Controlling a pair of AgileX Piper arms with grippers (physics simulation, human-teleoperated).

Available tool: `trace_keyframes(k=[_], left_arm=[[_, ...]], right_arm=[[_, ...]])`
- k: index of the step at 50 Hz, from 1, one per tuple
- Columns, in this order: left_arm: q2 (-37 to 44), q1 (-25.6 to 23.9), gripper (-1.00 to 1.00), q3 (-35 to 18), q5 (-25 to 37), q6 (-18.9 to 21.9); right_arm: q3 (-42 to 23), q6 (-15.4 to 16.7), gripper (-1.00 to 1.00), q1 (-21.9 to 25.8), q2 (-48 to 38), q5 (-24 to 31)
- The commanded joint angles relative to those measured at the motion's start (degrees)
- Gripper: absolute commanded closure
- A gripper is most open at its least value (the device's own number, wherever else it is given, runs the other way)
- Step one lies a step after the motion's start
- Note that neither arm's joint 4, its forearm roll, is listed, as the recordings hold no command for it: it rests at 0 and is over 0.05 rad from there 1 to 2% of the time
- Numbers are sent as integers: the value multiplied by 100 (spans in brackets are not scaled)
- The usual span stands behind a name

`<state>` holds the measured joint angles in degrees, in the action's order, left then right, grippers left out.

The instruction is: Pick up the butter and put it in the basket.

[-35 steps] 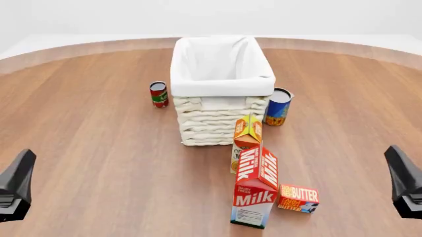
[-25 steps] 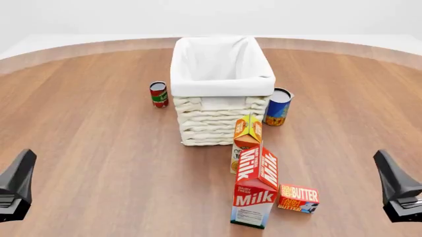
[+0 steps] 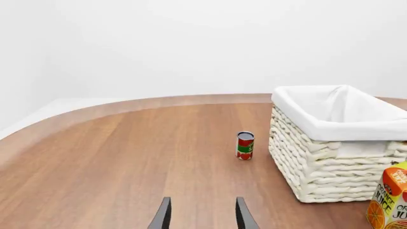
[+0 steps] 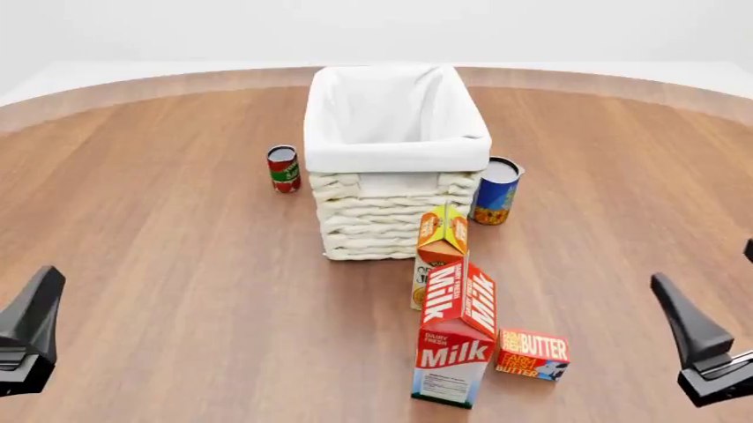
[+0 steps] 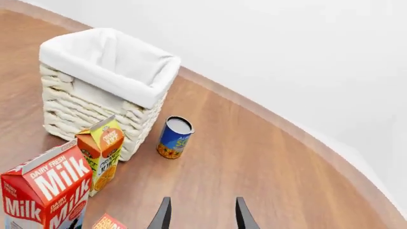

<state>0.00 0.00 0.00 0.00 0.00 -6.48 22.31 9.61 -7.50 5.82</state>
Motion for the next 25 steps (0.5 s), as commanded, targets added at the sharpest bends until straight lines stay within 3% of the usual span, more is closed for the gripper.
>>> trace_keyframes(k=[1, 14, 25], left_arm=[[0, 0, -100, 0, 0, 0], [0, 0, -100, 0, 0, 0], [0, 0, -100, 0, 0, 0]], right_arm=[[-237, 298, -100, 82, 203, 424], [-418, 596, -100, 228, 288, 801], [-404, 818, -100, 371, 55, 747]])
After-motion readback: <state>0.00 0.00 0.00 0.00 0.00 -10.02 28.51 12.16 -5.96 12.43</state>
